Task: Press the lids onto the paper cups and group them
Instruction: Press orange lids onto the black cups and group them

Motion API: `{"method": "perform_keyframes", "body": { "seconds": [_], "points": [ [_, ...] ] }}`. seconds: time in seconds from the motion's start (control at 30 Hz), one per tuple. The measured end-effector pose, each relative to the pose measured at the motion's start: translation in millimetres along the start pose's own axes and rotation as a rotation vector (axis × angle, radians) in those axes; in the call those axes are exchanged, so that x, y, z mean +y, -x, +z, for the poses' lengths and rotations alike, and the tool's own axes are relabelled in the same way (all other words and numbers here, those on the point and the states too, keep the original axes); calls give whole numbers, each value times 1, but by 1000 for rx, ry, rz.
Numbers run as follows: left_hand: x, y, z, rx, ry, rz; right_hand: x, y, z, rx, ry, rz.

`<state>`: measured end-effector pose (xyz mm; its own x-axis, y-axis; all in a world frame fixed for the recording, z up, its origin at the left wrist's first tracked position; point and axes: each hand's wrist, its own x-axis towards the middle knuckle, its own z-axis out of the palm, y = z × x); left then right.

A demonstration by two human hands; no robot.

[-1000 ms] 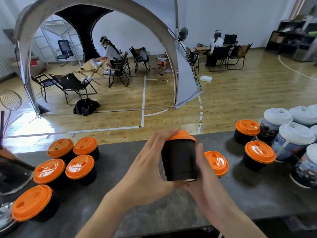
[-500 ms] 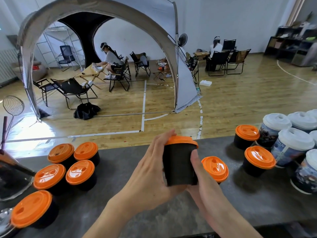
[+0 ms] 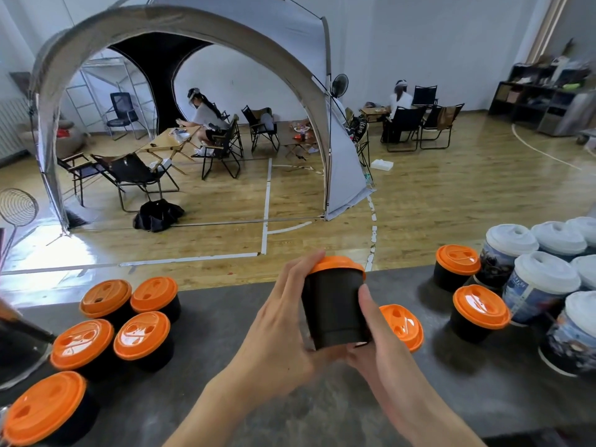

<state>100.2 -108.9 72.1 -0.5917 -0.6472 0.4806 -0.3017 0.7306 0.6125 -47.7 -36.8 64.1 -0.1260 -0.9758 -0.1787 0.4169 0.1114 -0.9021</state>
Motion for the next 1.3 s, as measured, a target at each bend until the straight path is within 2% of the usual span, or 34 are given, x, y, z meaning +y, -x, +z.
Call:
{"method": "perform_keyframes", "body": {
  "seconds": [0.13,0.23,0.3,0.5,0.67,0.87,1.07,1.2,1.3],
  "points": [
    [0,-5,2,-49,-21,40,-2,-2,2,59,89,-70],
    [-2,-3,4,-4,108,-42,-2,-4,0,99,4,-62],
    [-5,-2,4,33,112,-65,-2,-5,-1,113,-37,-39],
    [-5,-6,1,-2,44,30,-3,-3,-3,53,62,-57],
    [-3,-6,-1,-37,160,53,-2,-3,-6,-58,-79,-14],
    [0,-3,2,8,-62,67,1,-5,-9,97,108,-73],
    [-1,-3,2,17,183,17,-4,-1,-6,-19,-64,-47],
    [-3,-5,1,-45,44,95,-2,1,-2,22,75,-96],
    [-4,-4,2,-58,84,36,-4,1,1,58,107,-86]
  ]
}}
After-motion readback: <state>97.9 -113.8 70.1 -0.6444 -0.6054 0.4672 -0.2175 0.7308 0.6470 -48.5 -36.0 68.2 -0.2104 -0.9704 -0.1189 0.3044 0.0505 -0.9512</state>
